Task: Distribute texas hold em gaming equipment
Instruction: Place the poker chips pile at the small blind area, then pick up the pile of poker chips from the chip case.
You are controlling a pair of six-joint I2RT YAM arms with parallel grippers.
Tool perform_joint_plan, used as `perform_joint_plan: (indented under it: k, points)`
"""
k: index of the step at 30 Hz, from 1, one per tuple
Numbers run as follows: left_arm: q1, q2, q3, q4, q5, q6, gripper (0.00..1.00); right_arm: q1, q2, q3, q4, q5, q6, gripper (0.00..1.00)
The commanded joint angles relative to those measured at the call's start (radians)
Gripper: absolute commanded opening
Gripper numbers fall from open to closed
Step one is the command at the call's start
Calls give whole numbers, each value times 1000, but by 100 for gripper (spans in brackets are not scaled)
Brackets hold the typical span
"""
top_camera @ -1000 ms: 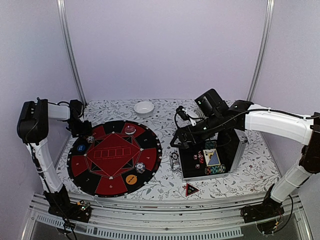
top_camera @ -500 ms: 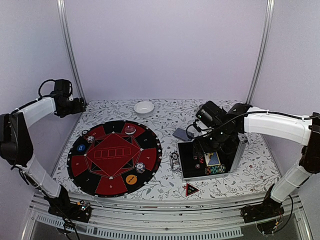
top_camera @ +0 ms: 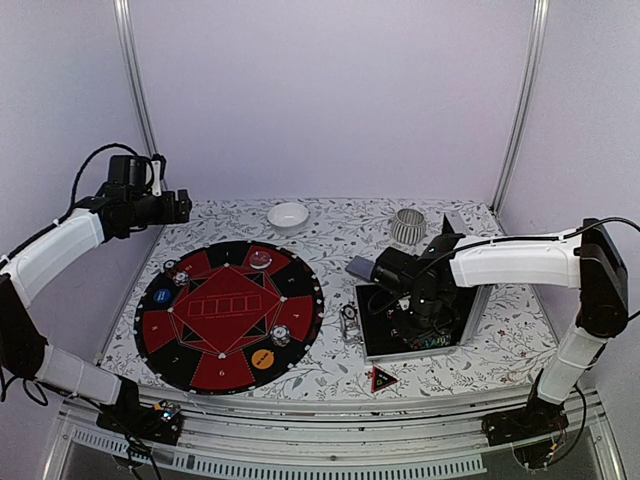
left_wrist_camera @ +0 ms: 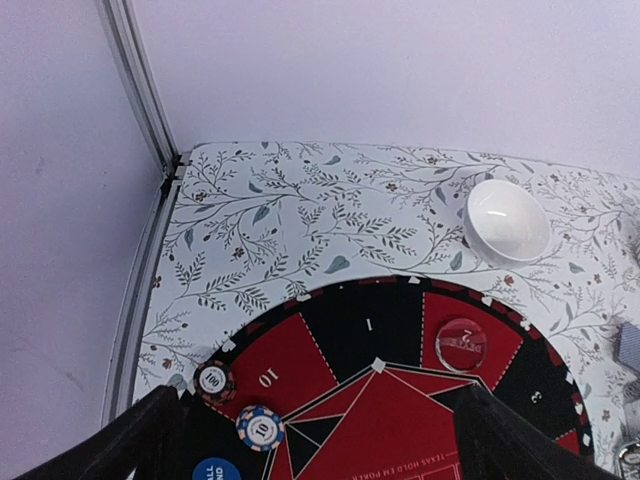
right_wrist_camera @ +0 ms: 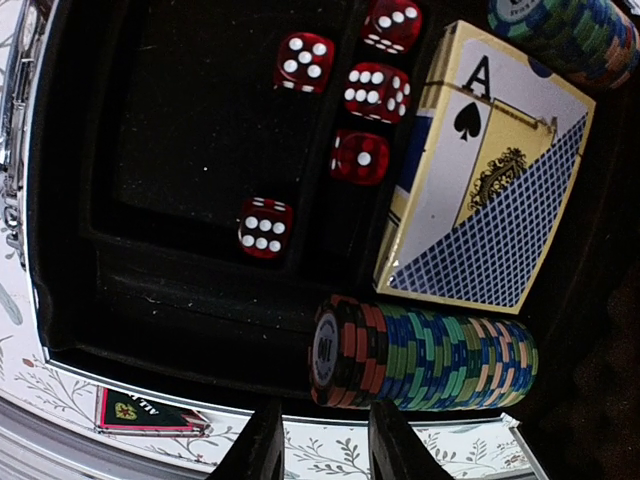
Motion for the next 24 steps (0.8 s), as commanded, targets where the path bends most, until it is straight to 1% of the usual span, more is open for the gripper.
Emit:
perform_joint_plan:
  k: [1, 11, 20, 24]
  points:
    - [-6, -20, -29, 15, 22, 16, 97, 22, 43, 42, -13, 27, 18, 31]
    - [-17, -7, -21, 39, 71, 14, 97, 23, 86, 45, -38, 56, 28, 33]
    - [-34, 4, -21, 40, 74, 23, 97, 22, 102, 44, -40, 59, 28, 33]
    - [-38, 2, -18, 40, 75, 26, 97, 30, 122, 48, -21, 37, 28, 33]
